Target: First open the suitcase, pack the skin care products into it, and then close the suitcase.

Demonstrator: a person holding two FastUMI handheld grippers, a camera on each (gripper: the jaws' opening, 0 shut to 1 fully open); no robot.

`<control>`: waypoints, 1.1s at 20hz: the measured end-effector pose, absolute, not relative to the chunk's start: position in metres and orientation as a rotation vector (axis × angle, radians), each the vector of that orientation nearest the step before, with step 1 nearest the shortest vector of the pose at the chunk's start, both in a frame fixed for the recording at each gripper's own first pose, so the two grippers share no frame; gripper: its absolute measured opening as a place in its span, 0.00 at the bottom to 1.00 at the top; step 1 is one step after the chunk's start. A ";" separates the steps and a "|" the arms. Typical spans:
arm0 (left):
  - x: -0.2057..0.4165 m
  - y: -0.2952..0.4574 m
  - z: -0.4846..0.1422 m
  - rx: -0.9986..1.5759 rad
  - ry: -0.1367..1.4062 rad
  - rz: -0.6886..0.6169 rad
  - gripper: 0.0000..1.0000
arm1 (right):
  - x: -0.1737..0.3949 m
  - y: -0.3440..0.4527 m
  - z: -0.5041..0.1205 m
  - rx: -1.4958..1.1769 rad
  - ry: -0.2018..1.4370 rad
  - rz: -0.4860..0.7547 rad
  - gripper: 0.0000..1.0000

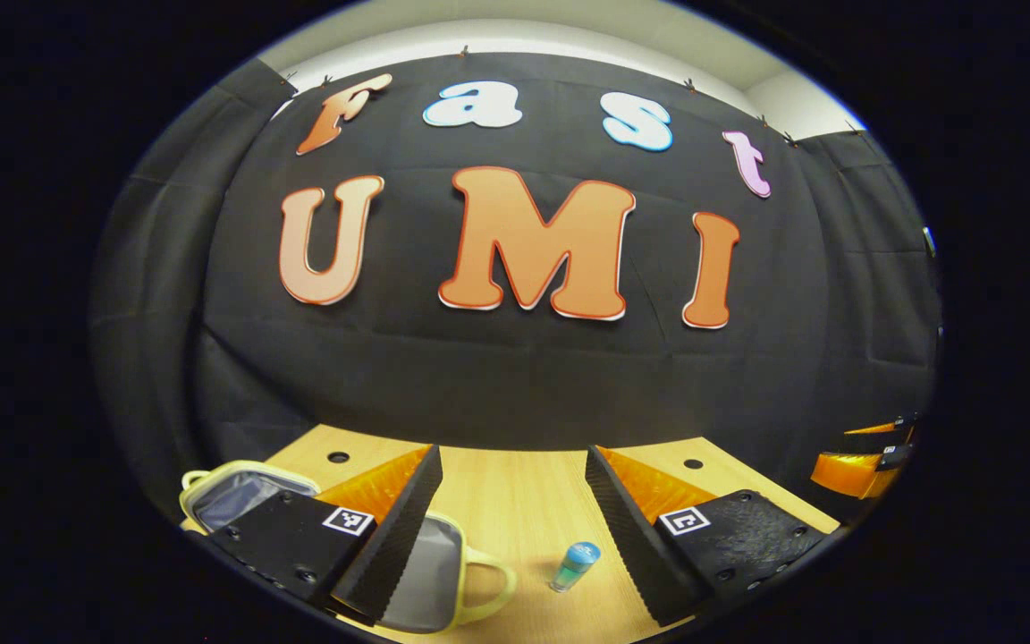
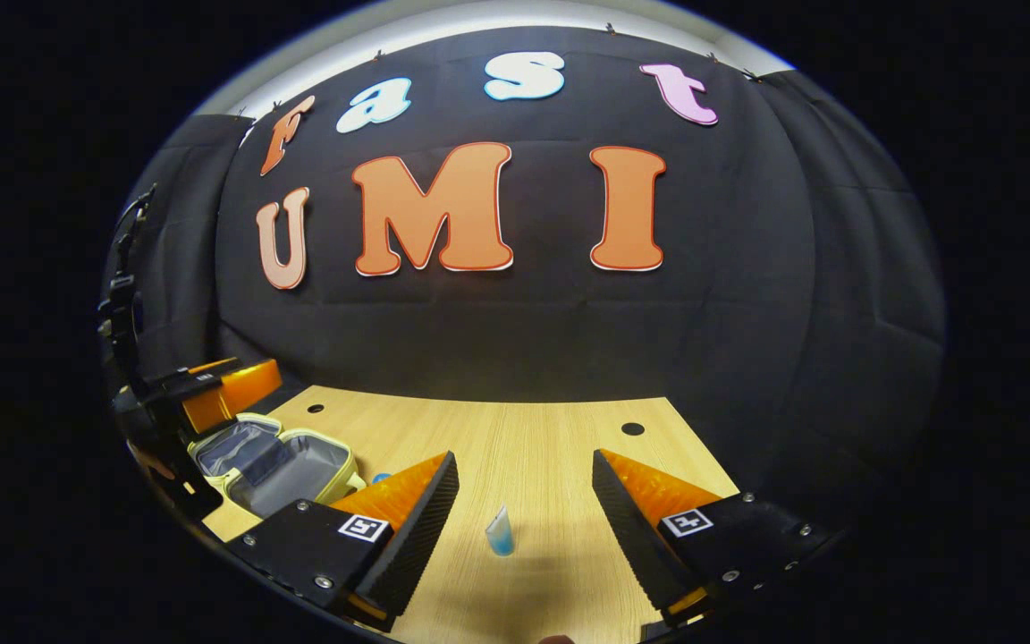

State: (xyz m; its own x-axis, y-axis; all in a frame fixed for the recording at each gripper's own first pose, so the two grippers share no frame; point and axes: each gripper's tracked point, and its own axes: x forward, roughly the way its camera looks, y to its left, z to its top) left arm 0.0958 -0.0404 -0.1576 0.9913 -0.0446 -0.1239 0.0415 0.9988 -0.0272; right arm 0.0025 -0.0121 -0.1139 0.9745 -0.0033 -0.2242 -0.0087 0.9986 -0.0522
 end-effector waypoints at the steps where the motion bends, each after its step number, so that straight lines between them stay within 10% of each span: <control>1: 0.099 -0.049 -0.172 -0.029 0.142 -0.052 1.00 | 0.001 -0.017 -0.120 -0.053 0.236 0.000 0.95; 22: 0.160 -0.111 -0.416 -0.039 0.462 -0.039 0.93 | -0.008 -0.097 -0.245 -0.006 0.483 -0.029 0.95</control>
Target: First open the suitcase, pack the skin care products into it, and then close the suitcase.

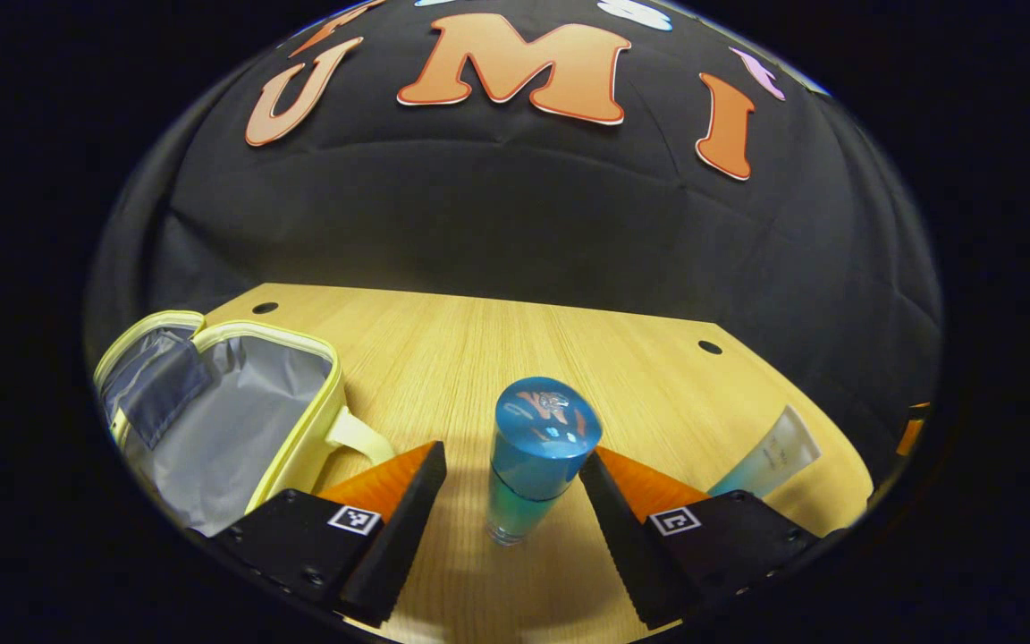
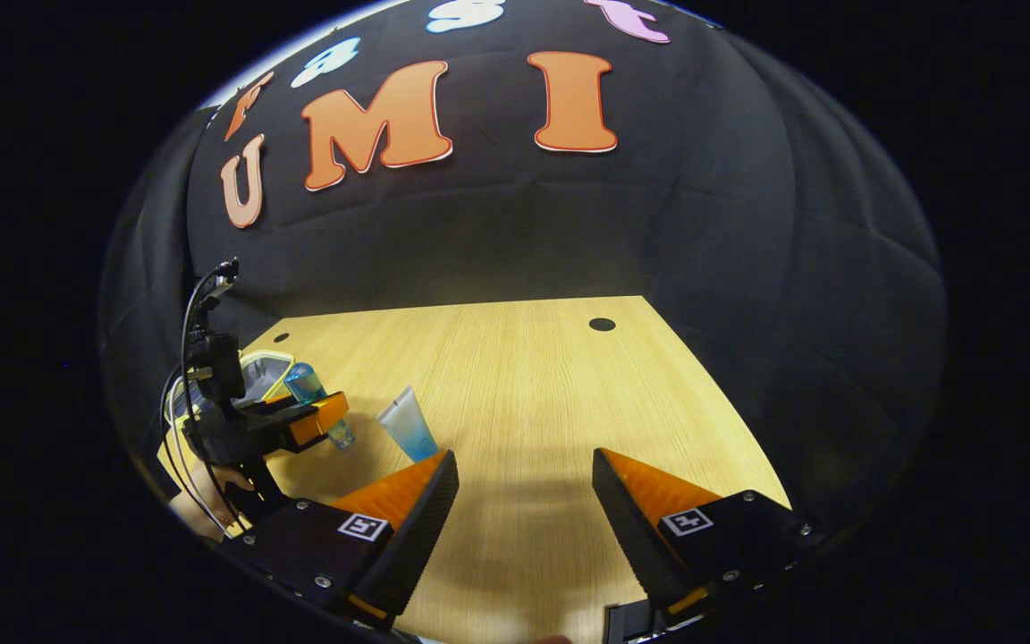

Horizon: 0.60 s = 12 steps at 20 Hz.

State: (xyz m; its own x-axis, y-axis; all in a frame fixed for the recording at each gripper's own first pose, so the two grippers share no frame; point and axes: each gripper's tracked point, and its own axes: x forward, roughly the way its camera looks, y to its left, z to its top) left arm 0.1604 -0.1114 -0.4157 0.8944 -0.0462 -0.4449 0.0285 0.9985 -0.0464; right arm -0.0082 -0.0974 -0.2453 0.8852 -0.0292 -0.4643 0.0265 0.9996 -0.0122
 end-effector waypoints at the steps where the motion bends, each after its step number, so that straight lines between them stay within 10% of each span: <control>1: 0.163 -0.113 -0.418 -0.032 0.466 -0.037 0.89 | -0.008 -0.098 -0.247 -0.007 0.487 -0.028 0.96; 6: 0.166 -0.118 -0.439 -0.007 0.484 -0.032 0.45 | -0.008 -0.099 -0.254 -0.003 0.508 -0.029 0.96; 12: 0.139 -0.136 -0.431 0.027 0.586 -0.129 0.44 | -0.012 -0.084 -0.249 0.016 0.499 -0.025 0.96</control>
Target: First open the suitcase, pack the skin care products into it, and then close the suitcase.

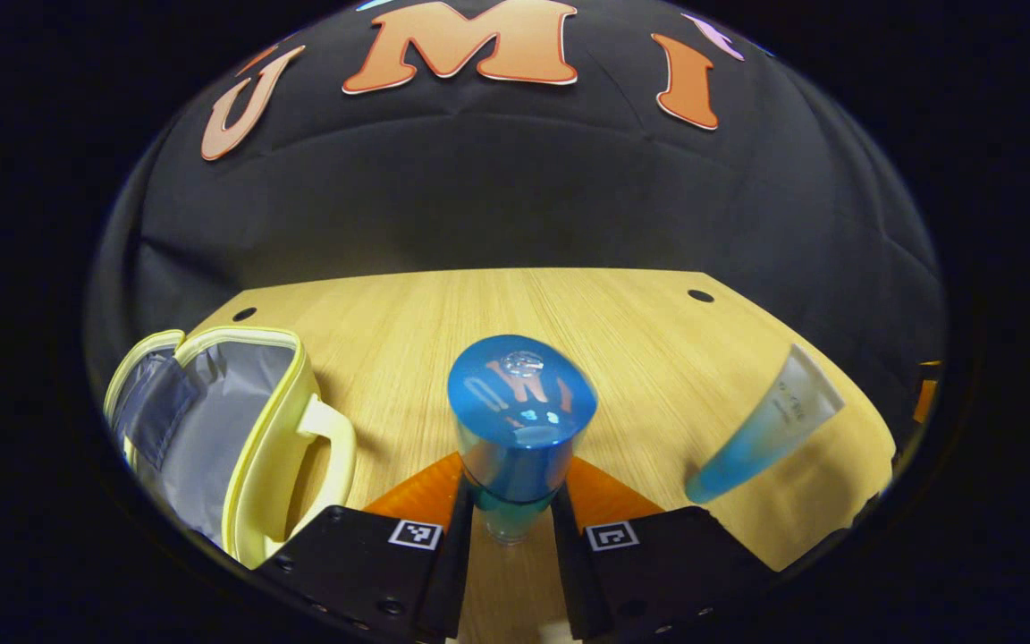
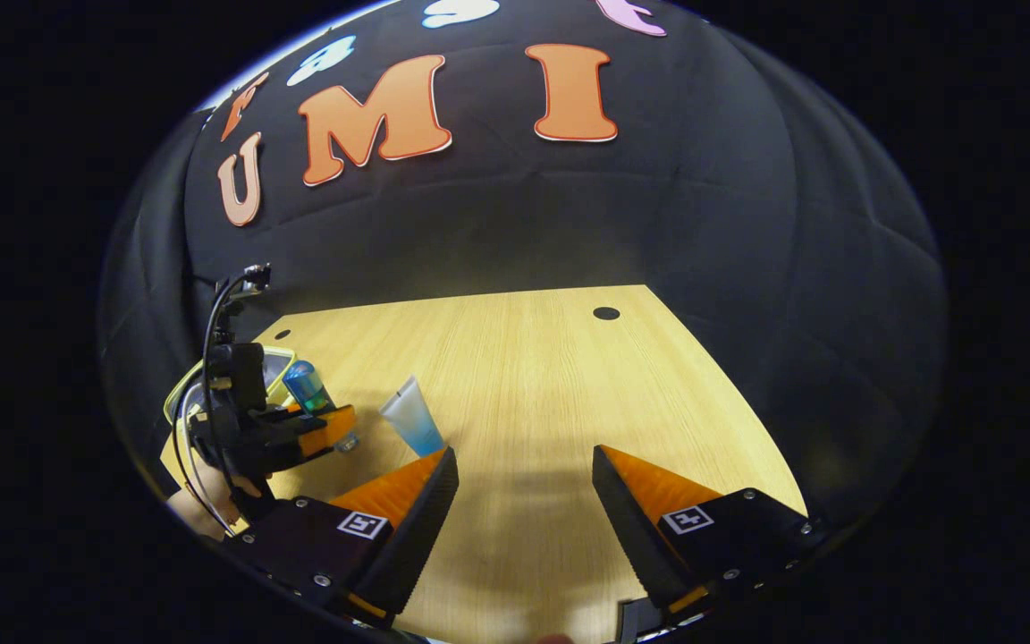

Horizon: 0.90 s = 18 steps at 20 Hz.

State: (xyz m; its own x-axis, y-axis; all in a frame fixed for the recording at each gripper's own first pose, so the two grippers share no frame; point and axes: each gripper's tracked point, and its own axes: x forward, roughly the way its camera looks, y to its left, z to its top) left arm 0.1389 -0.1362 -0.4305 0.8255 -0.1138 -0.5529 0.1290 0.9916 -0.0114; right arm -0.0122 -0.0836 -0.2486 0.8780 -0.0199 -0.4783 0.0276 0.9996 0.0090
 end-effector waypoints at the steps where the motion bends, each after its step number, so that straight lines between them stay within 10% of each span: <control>1: 0.132 -0.140 -0.423 0.005 0.591 -0.149 0.44 | -0.013 -0.079 -0.246 0.015 0.492 -0.023 0.96; 18: 0.013 -0.068 -0.277 -0.075 0.639 -0.262 0.44 | 0.059 0.014 -0.358 -0.096 0.673 0.064 0.89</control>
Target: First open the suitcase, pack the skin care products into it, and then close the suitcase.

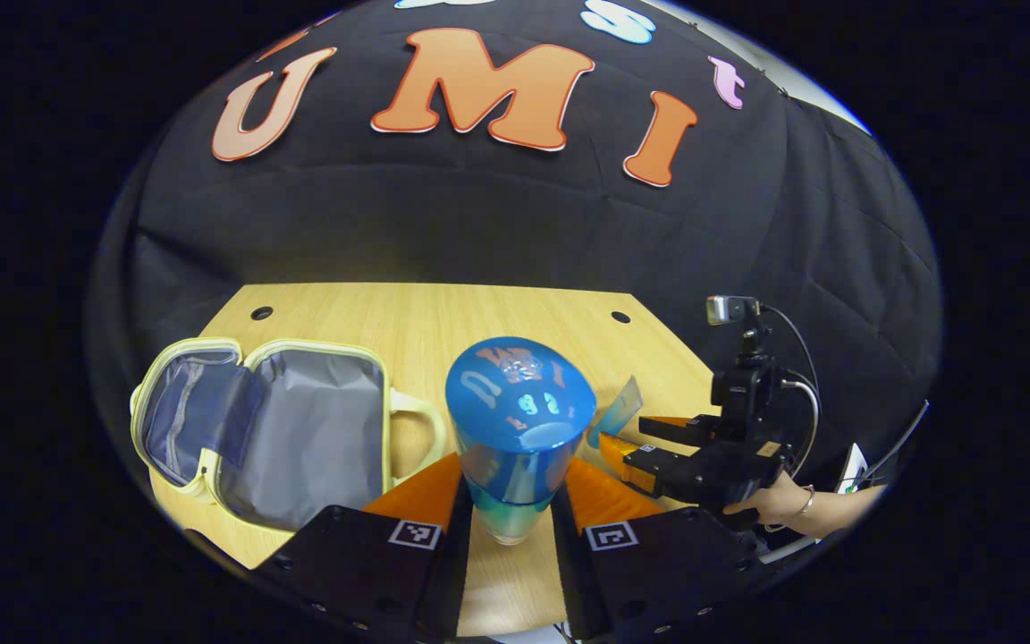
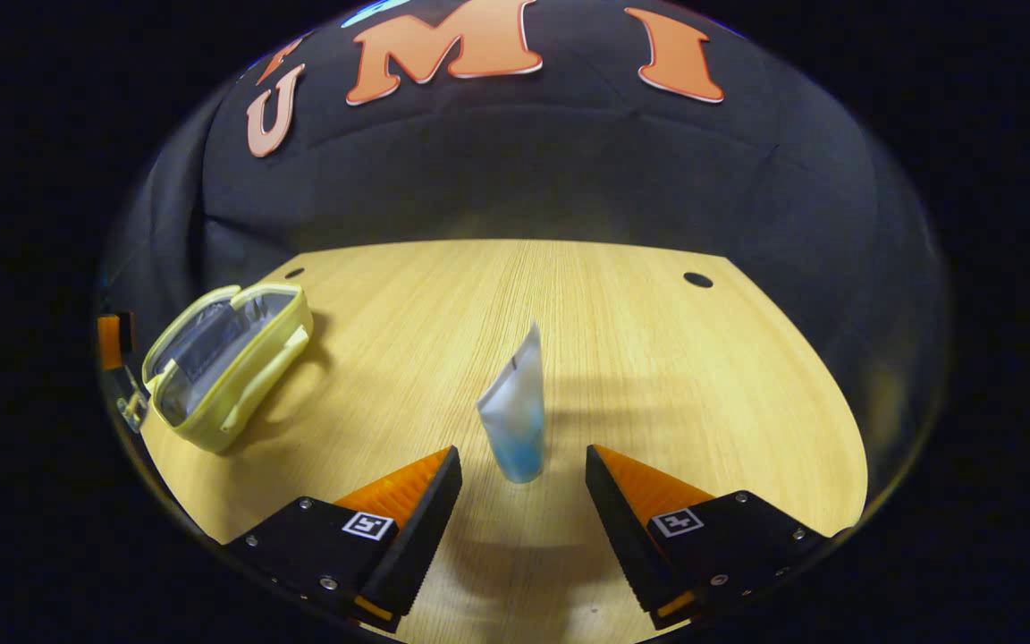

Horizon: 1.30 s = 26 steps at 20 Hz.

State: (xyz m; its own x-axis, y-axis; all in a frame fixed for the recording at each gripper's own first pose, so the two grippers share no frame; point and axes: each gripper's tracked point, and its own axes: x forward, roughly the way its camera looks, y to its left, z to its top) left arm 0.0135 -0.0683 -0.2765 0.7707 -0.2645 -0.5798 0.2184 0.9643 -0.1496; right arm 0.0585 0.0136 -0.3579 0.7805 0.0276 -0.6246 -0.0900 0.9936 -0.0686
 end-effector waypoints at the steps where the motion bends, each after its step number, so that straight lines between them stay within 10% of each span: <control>1: 0.011 -0.062 -0.280 -0.083 0.647 -0.251 0.44 | 0.063 0.014 -0.363 -0.105 0.680 0.057 0.88; 9: 0.004 -0.039 -0.297 -0.130 0.673 -0.223 0.42 | 0.078 0.011 -0.387 -0.151 0.713 0.019 0.46; 17: 0.011 -0.005 -0.250 -0.165 0.678 -0.303 0.44 | 0.052 0.038 -0.329 -0.042 0.772 0.123 0.40; 26: 0.012 0.104 -0.255 -0.110 1.047 -0.365 0.44 | -0.007 0.131 -0.225 0.115 0.718 0.294 0.40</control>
